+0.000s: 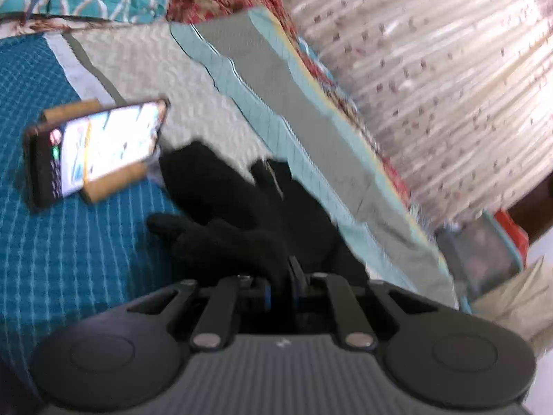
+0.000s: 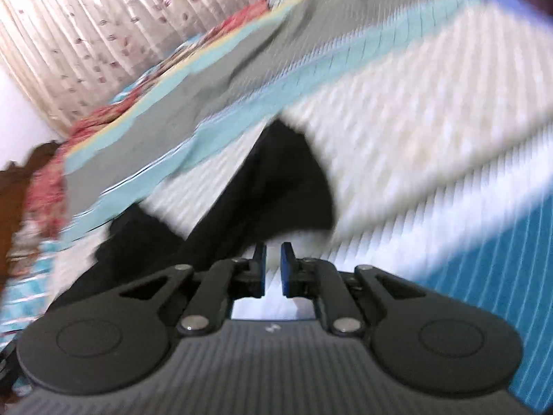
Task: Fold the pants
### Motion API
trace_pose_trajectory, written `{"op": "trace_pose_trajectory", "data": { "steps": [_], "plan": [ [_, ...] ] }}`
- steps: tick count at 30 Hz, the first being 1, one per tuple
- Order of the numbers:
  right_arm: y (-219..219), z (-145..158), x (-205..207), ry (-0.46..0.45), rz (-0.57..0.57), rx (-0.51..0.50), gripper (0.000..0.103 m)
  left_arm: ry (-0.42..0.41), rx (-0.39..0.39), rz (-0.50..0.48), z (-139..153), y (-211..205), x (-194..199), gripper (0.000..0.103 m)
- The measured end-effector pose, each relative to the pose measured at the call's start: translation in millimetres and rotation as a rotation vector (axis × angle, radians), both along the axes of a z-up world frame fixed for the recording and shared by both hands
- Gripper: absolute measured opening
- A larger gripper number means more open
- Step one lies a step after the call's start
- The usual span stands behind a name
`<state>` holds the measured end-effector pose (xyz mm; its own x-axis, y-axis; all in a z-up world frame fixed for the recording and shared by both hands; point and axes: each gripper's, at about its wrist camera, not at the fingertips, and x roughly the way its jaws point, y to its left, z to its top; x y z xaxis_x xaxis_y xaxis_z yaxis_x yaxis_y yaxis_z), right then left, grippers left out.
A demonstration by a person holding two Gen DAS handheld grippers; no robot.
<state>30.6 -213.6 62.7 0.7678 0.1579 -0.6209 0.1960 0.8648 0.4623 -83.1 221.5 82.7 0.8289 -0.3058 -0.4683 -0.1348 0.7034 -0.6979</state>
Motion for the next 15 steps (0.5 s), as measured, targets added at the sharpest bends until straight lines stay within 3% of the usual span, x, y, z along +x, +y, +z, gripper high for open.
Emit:
{"op": "trace_pose_trajectory", "data": {
  "steps": [2,3,8,11,12,13,14,15],
  "plan": [
    [4,8,44,0.005,0.028,-0.108,0.048,0.007,0.014,-0.042,0,-12,-1,0.009],
    [7,10,62,0.006,0.034,-0.149,0.052,0.009,0.02,-0.059,2,-20,2,0.009],
    [11,-3,181,0.103,0.042,-0.227,0.053,0.035,0.016,-0.11,7,-22,-1,0.009],
    [14,-28,223,0.192,0.063,-0.266,0.057,0.05,-0.003,-0.116,6,-17,-9,0.009],
    [17,-33,229,0.227,0.064,-0.284,0.055,0.049,0.0,-0.117,7,-16,-9,0.009],
    [16,-46,237,0.285,0.071,-0.289,0.025,0.045,0.006,-0.117,9,-17,-8,0.009],
    [12,-51,239,0.3,0.089,-0.253,0.01,0.038,0.011,-0.12,11,-17,-6,0.009],
    [10,-46,237,0.279,0.071,-0.234,0.009,0.029,0.014,-0.126,16,-19,-1,0.009]
  ]
}}
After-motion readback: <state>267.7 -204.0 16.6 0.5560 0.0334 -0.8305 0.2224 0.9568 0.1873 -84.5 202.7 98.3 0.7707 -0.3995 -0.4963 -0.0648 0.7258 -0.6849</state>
